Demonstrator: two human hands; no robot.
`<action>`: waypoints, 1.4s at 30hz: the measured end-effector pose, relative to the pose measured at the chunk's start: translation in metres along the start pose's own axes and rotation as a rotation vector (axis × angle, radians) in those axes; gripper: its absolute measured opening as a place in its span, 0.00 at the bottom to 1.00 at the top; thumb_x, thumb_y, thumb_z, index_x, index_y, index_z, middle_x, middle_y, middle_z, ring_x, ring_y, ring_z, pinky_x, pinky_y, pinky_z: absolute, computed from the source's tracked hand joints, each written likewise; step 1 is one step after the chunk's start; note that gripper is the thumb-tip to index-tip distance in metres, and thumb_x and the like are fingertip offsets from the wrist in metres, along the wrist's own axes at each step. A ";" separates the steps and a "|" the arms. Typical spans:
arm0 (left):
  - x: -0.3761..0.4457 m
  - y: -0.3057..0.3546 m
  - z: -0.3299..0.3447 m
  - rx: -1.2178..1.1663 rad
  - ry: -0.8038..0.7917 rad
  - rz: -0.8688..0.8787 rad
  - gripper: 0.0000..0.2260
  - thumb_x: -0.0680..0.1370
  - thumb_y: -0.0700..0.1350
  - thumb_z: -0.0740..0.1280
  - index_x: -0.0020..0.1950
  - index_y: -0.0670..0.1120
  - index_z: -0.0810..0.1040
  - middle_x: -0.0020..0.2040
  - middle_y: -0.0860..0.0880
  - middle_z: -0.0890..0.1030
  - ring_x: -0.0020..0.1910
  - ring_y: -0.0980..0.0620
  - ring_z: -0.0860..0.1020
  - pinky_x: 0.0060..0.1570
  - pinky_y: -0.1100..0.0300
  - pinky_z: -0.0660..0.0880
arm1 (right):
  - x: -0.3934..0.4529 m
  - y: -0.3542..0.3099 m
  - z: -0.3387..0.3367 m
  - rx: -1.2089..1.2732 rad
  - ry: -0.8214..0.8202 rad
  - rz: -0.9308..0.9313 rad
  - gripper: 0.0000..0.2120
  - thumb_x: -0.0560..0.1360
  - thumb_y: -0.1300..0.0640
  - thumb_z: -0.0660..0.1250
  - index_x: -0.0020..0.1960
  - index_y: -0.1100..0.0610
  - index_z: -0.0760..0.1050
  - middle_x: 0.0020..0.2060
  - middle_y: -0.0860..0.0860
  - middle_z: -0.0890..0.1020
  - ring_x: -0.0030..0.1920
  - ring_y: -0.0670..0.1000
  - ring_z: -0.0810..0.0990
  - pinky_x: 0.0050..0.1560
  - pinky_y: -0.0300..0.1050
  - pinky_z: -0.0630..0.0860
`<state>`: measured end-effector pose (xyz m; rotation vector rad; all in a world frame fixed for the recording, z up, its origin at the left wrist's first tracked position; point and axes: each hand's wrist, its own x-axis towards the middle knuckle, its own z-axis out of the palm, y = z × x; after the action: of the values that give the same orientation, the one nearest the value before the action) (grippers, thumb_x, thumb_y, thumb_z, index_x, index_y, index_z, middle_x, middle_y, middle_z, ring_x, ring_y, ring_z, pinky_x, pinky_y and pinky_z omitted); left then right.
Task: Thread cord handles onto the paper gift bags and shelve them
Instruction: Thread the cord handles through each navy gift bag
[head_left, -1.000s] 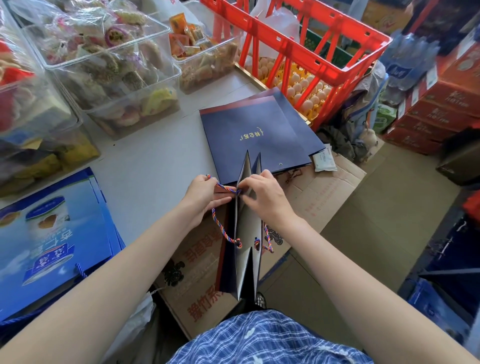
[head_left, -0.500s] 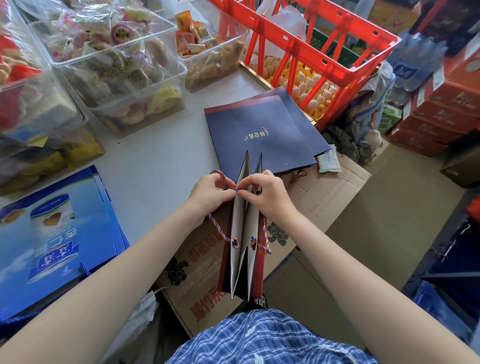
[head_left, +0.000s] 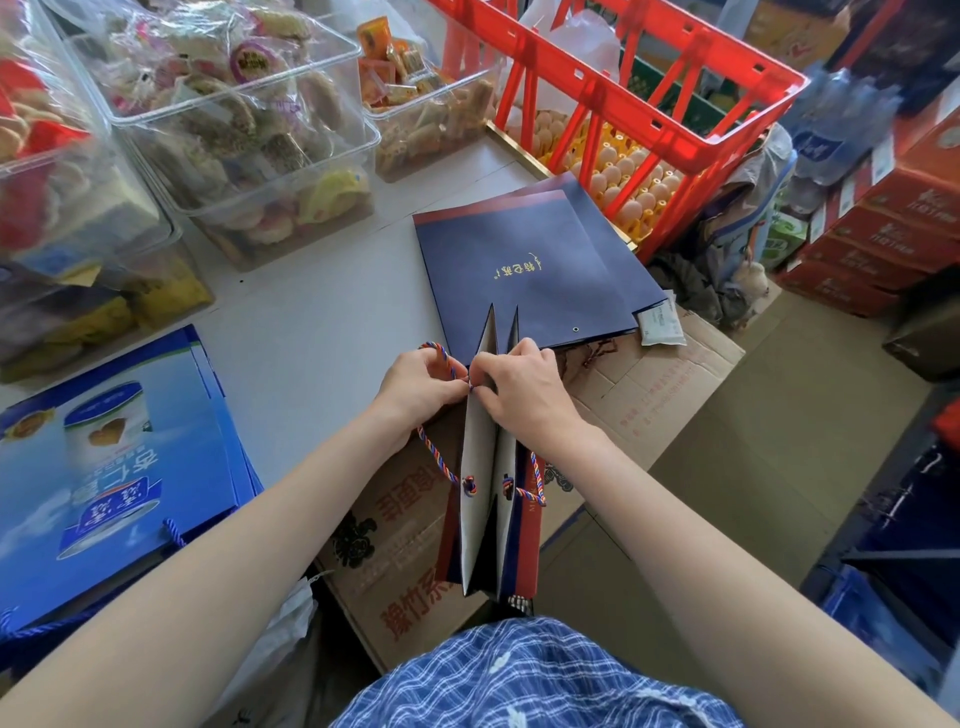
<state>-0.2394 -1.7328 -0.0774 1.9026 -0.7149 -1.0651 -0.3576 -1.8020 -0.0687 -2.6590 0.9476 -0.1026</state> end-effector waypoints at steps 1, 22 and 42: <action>-0.001 0.000 0.001 0.001 -0.004 0.001 0.07 0.72 0.36 0.70 0.39 0.49 0.77 0.42 0.47 0.80 0.48 0.48 0.78 0.55 0.54 0.75 | 0.000 -0.001 -0.001 -0.042 -0.030 -0.001 0.10 0.79 0.55 0.58 0.56 0.55 0.74 0.48 0.55 0.79 0.55 0.57 0.68 0.53 0.49 0.61; -0.006 0.008 0.004 -0.089 0.011 0.024 0.08 0.71 0.34 0.70 0.39 0.47 0.76 0.38 0.48 0.79 0.43 0.51 0.77 0.49 0.62 0.74 | -0.007 0.001 -0.003 0.383 0.074 0.164 0.06 0.73 0.60 0.68 0.49 0.58 0.80 0.37 0.43 0.73 0.53 0.52 0.68 0.58 0.52 0.67; -0.014 0.017 0.003 -0.438 0.032 -0.087 0.12 0.82 0.36 0.54 0.42 0.43 0.73 0.40 0.43 0.77 0.35 0.49 0.79 0.33 0.66 0.79 | -0.020 0.026 -0.009 0.834 -0.148 0.349 0.23 0.71 0.55 0.72 0.63 0.57 0.70 0.57 0.53 0.77 0.54 0.51 0.79 0.59 0.48 0.76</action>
<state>-0.2504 -1.7314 -0.0584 1.5773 -0.3451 -1.1361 -0.3908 -1.8109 -0.0678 -1.6998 1.0151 -0.1715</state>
